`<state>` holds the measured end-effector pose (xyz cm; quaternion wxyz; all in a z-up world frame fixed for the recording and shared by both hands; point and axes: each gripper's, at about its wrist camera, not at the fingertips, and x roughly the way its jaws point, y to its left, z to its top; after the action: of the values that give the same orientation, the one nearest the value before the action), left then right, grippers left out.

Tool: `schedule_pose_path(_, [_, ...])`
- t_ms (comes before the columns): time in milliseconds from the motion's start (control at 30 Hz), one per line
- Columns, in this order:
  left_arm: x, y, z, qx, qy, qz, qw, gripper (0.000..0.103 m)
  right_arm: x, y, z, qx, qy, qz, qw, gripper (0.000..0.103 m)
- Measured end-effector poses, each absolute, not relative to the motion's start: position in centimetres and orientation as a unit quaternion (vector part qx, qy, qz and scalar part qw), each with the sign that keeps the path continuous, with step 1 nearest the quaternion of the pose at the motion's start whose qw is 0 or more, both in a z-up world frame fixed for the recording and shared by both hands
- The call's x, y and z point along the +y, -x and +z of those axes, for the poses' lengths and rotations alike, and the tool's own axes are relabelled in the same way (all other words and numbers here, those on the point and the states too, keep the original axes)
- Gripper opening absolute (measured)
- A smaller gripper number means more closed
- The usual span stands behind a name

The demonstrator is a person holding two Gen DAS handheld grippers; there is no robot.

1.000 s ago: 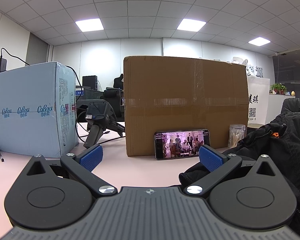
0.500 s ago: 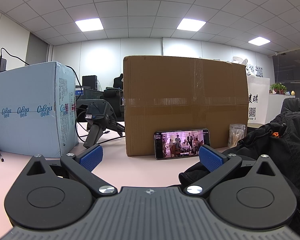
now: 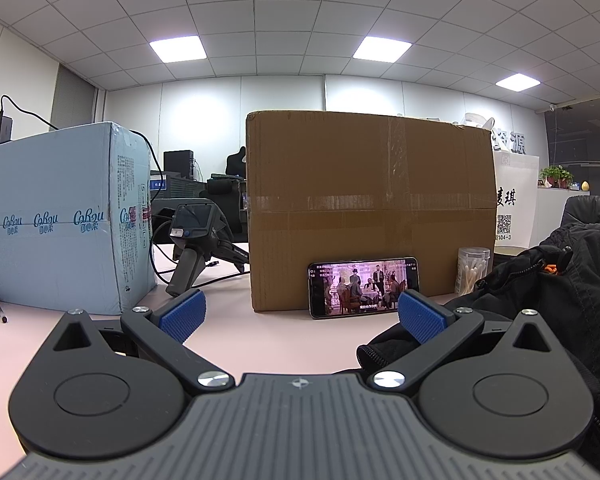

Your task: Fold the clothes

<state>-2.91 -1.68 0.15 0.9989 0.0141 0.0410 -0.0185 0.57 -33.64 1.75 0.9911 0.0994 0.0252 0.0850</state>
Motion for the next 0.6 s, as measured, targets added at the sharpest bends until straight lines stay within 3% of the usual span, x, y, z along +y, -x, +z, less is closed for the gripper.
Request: schedule_pose_path(600, [-1.85, 2.76, 0.05, 0.042, -0.015, -0.019, 0.999, 0.103, -33.70, -0.59, 1.76, 0.026, -0.100, 0.085, 0.991, 0.103])
